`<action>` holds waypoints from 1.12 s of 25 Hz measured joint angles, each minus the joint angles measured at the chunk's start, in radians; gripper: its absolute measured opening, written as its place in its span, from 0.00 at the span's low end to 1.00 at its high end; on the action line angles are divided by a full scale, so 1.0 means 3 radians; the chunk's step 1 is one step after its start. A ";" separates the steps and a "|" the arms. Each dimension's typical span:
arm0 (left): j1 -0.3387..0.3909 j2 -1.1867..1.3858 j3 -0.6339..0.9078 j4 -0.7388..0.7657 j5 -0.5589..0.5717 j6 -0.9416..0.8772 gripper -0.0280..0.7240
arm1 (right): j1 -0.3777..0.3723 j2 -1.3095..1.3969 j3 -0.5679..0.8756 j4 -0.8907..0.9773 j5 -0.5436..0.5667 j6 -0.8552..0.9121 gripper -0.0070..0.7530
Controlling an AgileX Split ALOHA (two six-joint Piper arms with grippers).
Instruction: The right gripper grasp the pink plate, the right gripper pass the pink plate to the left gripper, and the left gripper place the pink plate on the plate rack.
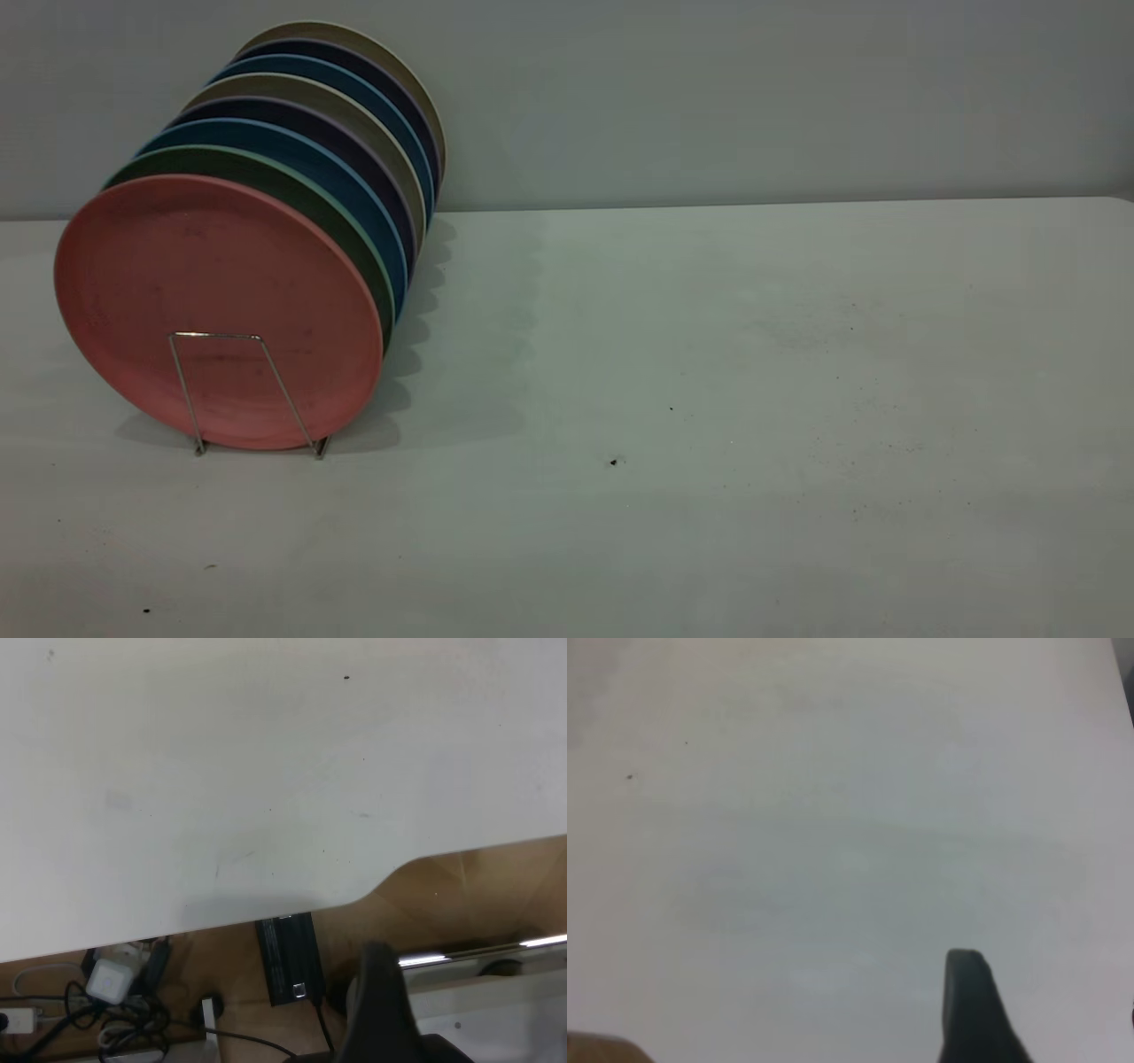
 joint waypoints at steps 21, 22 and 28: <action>0.0263 -0.1521 0.0000 -0.0014 0.0111 0.0000 0.79 | 0.0000 0.0000 0.0000 0.0007 0.0006 0.0000 0.59; 0.0263 -0.1520 0.0000 -0.0014 0.0111 0.0000 0.79 | 0.0000 0.0000 0.0000 0.0007 0.0006 0.0000 0.59; 0.0263 -0.1520 0.0000 -0.0014 0.0111 0.0000 0.79 | 0.0000 0.0000 0.0000 0.0007 0.0006 0.0000 0.59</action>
